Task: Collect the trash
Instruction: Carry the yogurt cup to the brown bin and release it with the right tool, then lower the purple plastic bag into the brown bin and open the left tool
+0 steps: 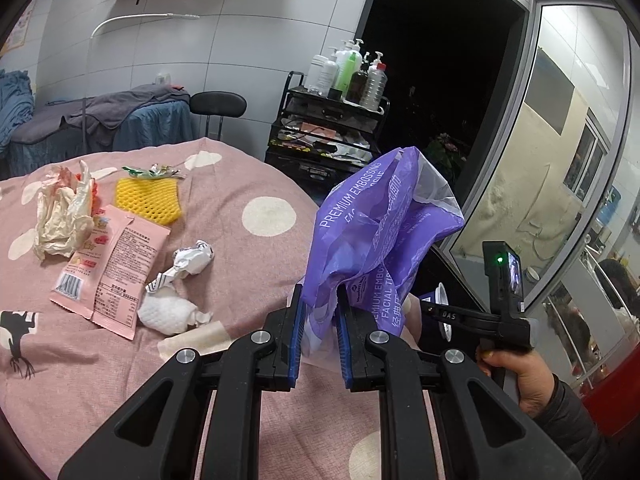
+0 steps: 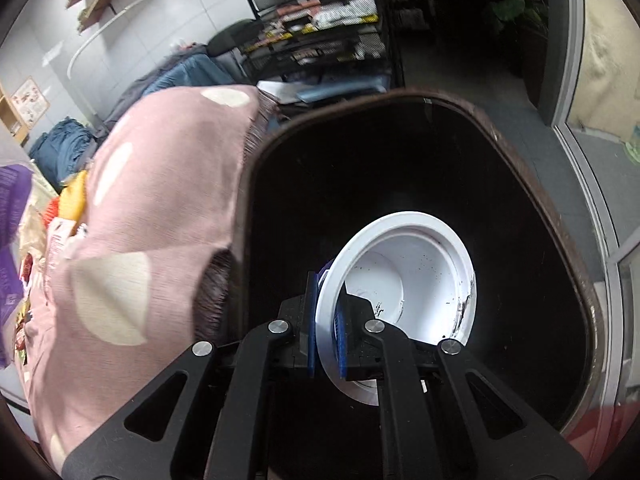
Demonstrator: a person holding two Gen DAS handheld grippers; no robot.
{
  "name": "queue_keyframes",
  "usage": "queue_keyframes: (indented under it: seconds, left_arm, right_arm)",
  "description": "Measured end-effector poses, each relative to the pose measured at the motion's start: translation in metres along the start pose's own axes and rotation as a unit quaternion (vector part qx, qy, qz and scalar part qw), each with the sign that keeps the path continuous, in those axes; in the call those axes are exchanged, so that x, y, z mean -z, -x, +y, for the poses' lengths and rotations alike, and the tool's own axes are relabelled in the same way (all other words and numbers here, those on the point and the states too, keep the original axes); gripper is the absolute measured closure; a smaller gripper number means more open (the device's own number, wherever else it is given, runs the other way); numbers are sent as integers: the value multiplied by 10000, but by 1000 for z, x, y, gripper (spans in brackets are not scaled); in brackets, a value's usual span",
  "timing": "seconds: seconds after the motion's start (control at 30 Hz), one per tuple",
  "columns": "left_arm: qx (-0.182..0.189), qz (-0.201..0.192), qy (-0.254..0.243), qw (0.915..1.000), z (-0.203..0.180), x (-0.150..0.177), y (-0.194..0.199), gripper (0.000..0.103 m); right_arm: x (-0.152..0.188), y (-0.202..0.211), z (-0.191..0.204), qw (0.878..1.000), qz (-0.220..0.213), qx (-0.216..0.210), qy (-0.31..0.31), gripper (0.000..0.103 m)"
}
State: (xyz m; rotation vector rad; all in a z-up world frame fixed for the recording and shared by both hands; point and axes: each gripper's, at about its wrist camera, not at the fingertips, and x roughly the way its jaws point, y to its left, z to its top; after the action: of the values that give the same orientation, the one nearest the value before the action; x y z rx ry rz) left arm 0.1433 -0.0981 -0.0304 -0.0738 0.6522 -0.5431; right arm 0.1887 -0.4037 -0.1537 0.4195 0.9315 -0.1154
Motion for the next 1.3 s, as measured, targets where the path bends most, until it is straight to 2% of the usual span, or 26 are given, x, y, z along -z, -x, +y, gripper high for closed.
queue_keyframes:
  seconds: [0.03, 0.07, 0.13, 0.27, 0.67, 0.9, 1.3]
  left_arm:
    - [-1, 13, -15, 10000, -2, 0, -1, 88]
    - [2, 28, -28, 10000, -3, 0, -2, 88]
    - [27, 64, -31, 10000, -4, 1, -4, 88]
    - [93, 122, -32, 9999, -7, 0, -9, 88]
    - [342, 333, -339, 9983, -38, -9, -35, 88]
    - [540, 637, -499, 9953, -63, -11, -62, 88]
    - [713, 1251, -678, 9873, -96, -19, -111, 88]
  right_arm:
    - [2, 0, 0, 10000, 6, 43, 0, 81]
    - [3, 0, 0, 10000, -6, 78, -16, 59]
    - [8, 4, -4, 9998, -117, 58, -130, 38]
    - [11, 11, -6, 9996, -177, 11, -209, 38]
    - [31, 65, -24, 9946, -830, 155, -601, 29]
    - [40, 99, -42, 9865, -1299, 450, -884, 26]
    - [43, 130, -79, 9711, -1794, 942, -1263, 24]
